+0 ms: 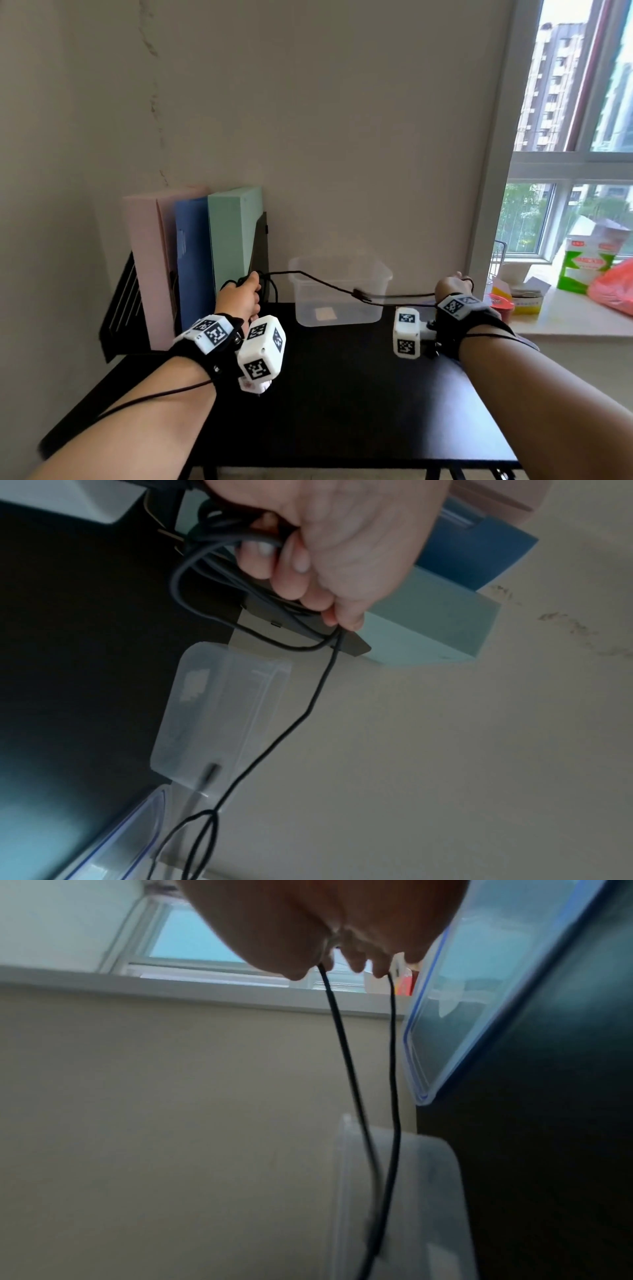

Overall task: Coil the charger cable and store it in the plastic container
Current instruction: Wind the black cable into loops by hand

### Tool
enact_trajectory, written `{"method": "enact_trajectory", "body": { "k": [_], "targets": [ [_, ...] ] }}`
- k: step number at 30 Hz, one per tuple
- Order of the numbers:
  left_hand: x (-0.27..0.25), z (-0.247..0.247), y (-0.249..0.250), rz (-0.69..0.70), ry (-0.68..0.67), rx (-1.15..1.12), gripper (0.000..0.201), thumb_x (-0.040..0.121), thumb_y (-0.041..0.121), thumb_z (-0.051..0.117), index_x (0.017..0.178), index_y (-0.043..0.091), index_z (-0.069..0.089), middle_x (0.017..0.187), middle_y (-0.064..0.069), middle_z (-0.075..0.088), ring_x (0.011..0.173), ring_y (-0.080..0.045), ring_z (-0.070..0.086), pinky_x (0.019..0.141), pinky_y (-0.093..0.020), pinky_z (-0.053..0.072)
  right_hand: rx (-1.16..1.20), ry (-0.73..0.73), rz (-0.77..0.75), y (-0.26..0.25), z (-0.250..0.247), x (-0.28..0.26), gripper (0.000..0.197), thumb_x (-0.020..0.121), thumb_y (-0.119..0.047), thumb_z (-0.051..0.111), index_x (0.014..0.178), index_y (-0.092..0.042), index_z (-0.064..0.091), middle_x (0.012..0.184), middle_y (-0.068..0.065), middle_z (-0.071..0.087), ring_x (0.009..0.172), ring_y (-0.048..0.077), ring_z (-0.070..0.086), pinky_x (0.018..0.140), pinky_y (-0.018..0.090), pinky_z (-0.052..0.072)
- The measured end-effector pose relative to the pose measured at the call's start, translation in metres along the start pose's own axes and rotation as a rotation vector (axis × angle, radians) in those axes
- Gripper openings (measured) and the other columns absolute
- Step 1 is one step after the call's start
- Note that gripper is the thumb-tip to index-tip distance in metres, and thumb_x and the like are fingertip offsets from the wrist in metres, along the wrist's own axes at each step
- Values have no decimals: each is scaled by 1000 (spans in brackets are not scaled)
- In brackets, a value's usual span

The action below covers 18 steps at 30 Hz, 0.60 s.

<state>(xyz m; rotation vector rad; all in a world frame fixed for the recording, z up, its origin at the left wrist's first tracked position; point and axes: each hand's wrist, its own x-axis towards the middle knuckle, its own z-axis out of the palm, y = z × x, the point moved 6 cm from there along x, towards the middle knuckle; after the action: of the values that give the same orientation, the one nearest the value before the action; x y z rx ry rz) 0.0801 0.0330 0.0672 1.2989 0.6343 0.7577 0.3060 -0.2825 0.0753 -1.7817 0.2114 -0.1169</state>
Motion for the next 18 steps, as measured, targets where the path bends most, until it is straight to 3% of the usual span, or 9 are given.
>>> {"method": "enact_trajectory", "body": {
  "k": [3,5,8,11,14,16,18],
  "targets": [
    [-2,1,4,14,7,-22,25,96,27,49,83,6,47,56,0,31,20,-1,24,29,-7,19,-225,105,-88,8,-11,3,51,103,-29,24,150,-11,20,158,15,17,147,28,11,118,36,6],
    [-1,0,6,20,16,-34,25,96,28,49,84,6,47,57,0,31,21,-1,25,29,-8,20,-427,84,-91,19,-16,8,52,102,-34,23,151,-18,18,159,15,8,148,28,1,119,39,-2],
    [-2,-1,7,19,12,-7,26,96,30,49,82,8,48,56,0,32,21,-1,25,29,-8,20,-683,-118,-65,30,-4,5,56,102,-38,17,144,-5,33,153,22,26,144,31,20,119,41,13],
    [-5,7,6,4,-32,17,27,96,33,48,80,11,48,45,5,33,23,-3,25,30,-10,21,-745,-285,-53,32,15,-13,80,96,-58,10,136,1,46,138,23,50,131,30,45,109,35,29],
    [-9,18,3,-31,-95,-4,28,95,36,48,77,15,47,34,10,32,24,-4,25,33,-13,21,-888,-285,-252,9,28,-34,69,98,-52,13,135,-5,48,127,20,58,118,30,55,92,34,40],
    [-11,25,4,-46,-144,-35,31,96,36,46,72,16,45,31,9,29,24,-4,23,34,-14,19,-749,-296,-446,-13,41,-49,63,99,-49,18,126,-6,55,119,20,61,113,31,57,87,34,40],
    [-10,32,7,-60,-184,-42,34,97,37,44,69,17,45,31,9,28,25,-4,23,38,-18,18,-460,-403,-564,-31,54,-74,61,98,-50,27,107,-1,61,112,22,64,108,34,59,90,37,42]
  ]
}}
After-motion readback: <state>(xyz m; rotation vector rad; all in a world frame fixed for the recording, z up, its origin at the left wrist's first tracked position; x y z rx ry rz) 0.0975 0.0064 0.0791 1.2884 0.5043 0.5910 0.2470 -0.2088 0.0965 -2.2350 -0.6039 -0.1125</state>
